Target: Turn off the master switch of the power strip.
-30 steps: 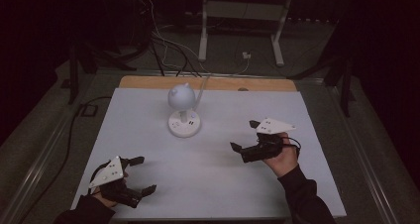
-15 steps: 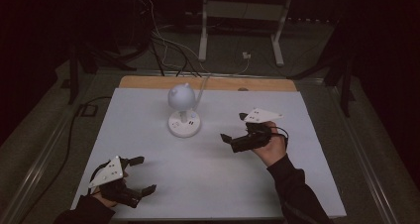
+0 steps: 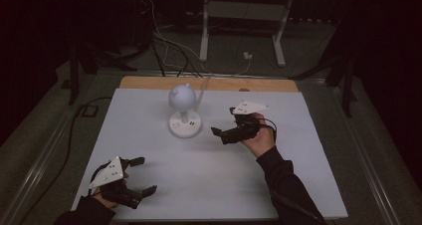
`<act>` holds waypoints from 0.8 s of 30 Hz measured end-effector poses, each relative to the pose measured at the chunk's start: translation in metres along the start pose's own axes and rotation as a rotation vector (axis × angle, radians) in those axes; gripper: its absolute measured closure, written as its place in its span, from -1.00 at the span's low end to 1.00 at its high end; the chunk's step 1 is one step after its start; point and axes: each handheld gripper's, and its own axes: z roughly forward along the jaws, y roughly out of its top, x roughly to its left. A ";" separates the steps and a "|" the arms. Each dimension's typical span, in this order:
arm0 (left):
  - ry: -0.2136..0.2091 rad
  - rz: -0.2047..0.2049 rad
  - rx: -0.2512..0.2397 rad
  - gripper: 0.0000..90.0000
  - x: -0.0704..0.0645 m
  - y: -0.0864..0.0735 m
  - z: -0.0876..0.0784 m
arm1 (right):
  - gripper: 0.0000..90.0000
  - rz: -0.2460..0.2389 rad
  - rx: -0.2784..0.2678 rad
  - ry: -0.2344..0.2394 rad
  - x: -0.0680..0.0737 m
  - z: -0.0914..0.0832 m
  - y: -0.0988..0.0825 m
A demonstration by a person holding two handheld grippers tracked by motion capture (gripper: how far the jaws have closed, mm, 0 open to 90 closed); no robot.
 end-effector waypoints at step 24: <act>-0.003 -0.003 -0.004 -0.99 0.001 0.000 -0.001 | -1.00 0.003 0.025 0.005 -0.014 0.055 0.003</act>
